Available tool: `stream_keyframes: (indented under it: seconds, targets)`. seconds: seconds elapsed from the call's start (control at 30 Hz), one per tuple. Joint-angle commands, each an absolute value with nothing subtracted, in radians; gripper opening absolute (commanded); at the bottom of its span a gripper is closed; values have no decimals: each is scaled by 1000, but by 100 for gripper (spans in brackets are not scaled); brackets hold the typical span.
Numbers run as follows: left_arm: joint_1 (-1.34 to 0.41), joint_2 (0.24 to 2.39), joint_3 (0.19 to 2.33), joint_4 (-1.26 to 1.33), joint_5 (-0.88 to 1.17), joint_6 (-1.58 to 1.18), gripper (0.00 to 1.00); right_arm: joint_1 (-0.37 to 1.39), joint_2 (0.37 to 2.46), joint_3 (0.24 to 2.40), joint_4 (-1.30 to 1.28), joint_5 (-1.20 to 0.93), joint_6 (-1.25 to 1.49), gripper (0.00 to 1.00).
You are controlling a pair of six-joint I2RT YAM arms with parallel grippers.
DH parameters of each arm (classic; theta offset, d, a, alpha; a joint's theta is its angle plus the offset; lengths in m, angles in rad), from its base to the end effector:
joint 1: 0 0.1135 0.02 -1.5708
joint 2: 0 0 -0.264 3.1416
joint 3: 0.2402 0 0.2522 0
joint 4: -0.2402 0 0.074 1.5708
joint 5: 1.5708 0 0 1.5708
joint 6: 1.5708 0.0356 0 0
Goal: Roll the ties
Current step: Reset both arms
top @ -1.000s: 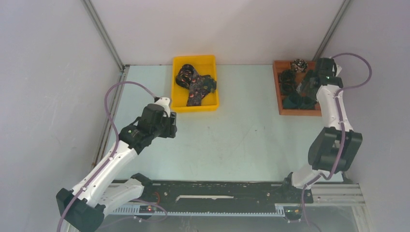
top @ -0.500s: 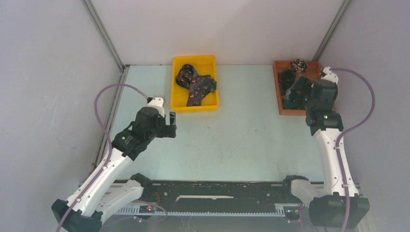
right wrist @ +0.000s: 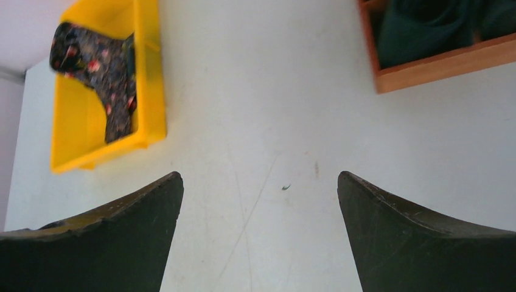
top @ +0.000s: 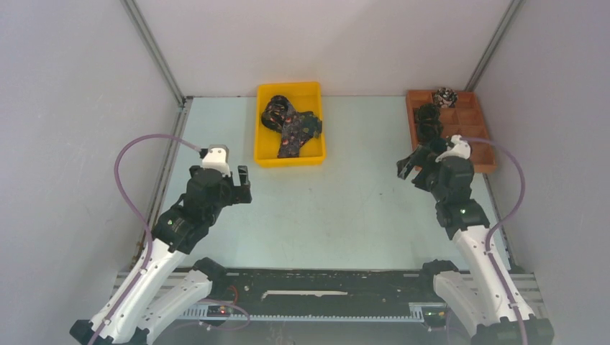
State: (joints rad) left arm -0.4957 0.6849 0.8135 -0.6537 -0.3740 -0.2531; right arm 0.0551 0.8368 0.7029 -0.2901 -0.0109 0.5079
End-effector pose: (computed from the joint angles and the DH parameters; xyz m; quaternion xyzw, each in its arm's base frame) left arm 0.1324 -0.0568 0.3177 0.0109 0.8563 -0.0295 0.5156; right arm 0.1935 0.0111 0.2912 0.1857 0.8193 0.1551 0.5199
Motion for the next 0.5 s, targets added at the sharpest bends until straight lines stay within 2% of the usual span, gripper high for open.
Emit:
stream_keyframes:
  seconds: [0.0, 0.23, 0.47]
  targets:
    - [-492, 672, 813, -616, -427, -252, 100, 162, 759, 597, -151, 48, 540, 100]
    - [-492, 661, 808, -610, -433, -249, 100, 296, 712, 493, -85, 112, 514, 100]
    - [-492, 669, 808, -604, -441, -241, 100, 313, 717, 482, -56, 99, 478, 100]
